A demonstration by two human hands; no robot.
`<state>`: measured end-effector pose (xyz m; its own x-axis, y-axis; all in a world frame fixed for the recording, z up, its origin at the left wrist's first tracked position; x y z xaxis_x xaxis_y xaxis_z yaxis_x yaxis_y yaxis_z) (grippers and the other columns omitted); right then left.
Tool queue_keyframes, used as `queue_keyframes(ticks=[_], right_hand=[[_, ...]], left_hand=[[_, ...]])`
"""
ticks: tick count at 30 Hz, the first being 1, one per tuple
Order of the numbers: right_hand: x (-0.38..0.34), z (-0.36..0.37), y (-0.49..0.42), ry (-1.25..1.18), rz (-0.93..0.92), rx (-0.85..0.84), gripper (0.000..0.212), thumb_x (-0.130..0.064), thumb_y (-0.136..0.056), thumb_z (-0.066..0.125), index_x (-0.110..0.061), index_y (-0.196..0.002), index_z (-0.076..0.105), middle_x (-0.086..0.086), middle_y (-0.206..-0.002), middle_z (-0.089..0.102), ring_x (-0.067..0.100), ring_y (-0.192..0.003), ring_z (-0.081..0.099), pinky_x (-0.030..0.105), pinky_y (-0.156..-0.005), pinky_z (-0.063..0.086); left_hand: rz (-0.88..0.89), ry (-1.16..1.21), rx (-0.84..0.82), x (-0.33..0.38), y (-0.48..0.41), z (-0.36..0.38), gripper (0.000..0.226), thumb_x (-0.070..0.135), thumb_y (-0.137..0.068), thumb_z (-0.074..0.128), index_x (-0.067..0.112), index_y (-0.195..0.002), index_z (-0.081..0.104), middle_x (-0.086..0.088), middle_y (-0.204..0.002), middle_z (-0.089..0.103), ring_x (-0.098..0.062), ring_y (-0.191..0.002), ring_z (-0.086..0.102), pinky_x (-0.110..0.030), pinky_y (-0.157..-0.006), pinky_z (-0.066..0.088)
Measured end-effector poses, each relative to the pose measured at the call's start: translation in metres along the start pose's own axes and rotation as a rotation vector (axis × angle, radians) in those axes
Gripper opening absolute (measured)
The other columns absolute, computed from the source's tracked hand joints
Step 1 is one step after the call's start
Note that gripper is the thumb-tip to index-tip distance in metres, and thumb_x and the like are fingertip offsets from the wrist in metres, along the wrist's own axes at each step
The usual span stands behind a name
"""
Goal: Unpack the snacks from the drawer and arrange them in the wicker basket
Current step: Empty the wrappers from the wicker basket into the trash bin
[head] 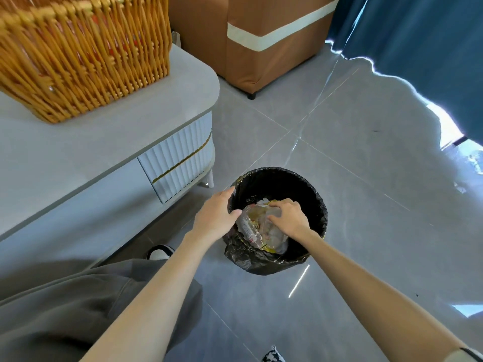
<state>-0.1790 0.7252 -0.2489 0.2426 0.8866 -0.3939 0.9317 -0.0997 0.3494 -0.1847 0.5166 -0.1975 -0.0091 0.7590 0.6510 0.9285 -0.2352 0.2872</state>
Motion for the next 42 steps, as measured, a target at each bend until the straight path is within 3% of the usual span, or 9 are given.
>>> queue_keyframes(ticks=[4,7,16,20,26,31,36,39,42], right_hand=[[-0.022,-0.037,0.031,-0.157,-0.110,0.120,0.032,-0.024,-0.093,0.057,-0.027,-0.125,0.061,-0.002,-0.130,0.057,0.015,-0.110,0.055,0.025,-0.084,0.050],[-0.044,-0.072,0.055,-0.198,-0.215,0.192,0.031,-0.024,-0.095,0.057,-0.027,-0.126,0.060,-0.009,-0.124,0.059,0.006,-0.099,0.055,0.007,-0.070,0.038],[-0.151,-0.152,0.070,-0.261,-0.494,0.319,0.031,-0.019,-0.095,0.055,-0.028,-0.123,0.062,-0.009,-0.124,0.061,0.008,-0.098,0.055,0.017,-0.074,0.039],[-0.213,-0.174,0.067,-0.287,-0.617,0.336,0.032,-0.017,-0.095,0.056,-0.026,-0.125,0.061,-0.008,-0.125,0.060,0.006,-0.096,0.053,0.019,-0.078,0.041],[-0.315,-0.199,0.048,-0.209,-0.822,0.422,0.029,-0.018,-0.095,0.057,-0.024,-0.123,0.061,-0.005,-0.123,0.061,0.010,-0.115,0.050,0.027,-0.095,0.043],[-0.403,-0.210,-0.004,-0.071,-0.841,0.456,0.029,-0.034,-0.094,0.058,-0.024,-0.121,0.062,-0.003,-0.124,0.061,0.017,-0.120,0.048,0.035,-0.096,0.047],[-0.481,-0.201,-0.058,0.370,-0.669,0.097,0.063,-0.053,-0.085,0.064,-0.021,-0.137,0.048,0.006,-0.138,0.050,0.028,-0.126,0.044,0.044,-0.102,0.043],[-0.507,-0.187,-0.078,0.508,-0.546,-0.104,0.083,-0.041,-0.086,0.069,-0.015,-0.151,0.025,0.010,-0.152,0.035,0.030,-0.136,0.038,0.043,-0.110,0.037],[-0.513,-0.173,-0.088,0.578,-0.450,-0.127,0.074,-0.026,-0.092,0.063,-0.013,-0.152,0.023,0.012,-0.152,0.035,0.029,-0.135,0.040,0.038,-0.105,0.040]], left_hand=[[0.045,-0.068,0.131,0.024,0.016,-0.029,0.055,0.031,-0.096,0.055,0.024,-0.147,0.035,0.000,-0.144,0.046,-0.021,-0.132,0.044,-0.043,-0.104,0.043],[0.112,-0.116,0.264,0.043,0.036,-0.060,0.050,0.028,-0.097,0.052,0.023,-0.146,0.038,0.000,-0.141,0.049,-0.019,-0.128,0.047,-0.037,-0.099,0.045],[0.223,-0.190,0.740,0.060,0.092,-0.200,0.046,0.019,-0.096,0.055,0.017,-0.141,0.046,-0.003,-0.136,0.052,-0.021,-0.126,0.045,-0.037,-0.099,0.044],[0.202,-0.348,0.891,0.046,0.098,-0.260,0.053,0.022,-0.094,0.059,0.014,-0.144,0.041,-0.005,-0.144,0.045,-0.023,-0.135,0.037,-0.040,-0.109,0.035],[-0.087,-0.497,0.649,-0.002,0.081,-0.323,0.062,0.051,-0.098,0.036,0.017,-0.150,0.029,-0.003,-0.155,0.031,-0.026,-0.147,0.015,-0.050,-0.118,0.011],[0.067,-0.654,0.608,-0.025,0.074,-0.351,0.067,0.058,-0.097,0.009,0.023,-0.141,0.045,0.003,-0.144,0.048,-0.021,-0.140,0.030,-0.041,-0.118,0.016],[0.203,-0.609,0.665,-0.035,0.068,-0.363,0.082,0.064,-0.088,0.000,0.022,-0.128,0.058,0.002,-0.124,0.059,-0.021,-0.126,0.040,-0.032,-0.105,0.035],[0.236,-0.658,0.653,-0.039,0.063,-0.365,0.095,0.062,-0.088,-0.018,0.021,-0.125,0.059,0.002,-0.124,0.059,-0.023,-0.127,0.040,-0.033,-0.106,0.035],[0.216,-0.680,0.661,-0.045,0.059,-0.366,0.094,0.061,-0.090,-0.018,0.019,-0.113,0.063,0.002,-0.114,0.062,-0.024,-0.121,0.044,-0.034,-0.103,0.038]])
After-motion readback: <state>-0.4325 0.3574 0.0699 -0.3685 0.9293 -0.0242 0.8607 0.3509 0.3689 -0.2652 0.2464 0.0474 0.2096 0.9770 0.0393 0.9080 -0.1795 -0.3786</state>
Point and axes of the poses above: each hand's wrist, its own y-axis away from the middle knuckle, its own z-axis out of the palm, x = y × z, the point moved 1 cm from there along -y, towards the middle knuckle
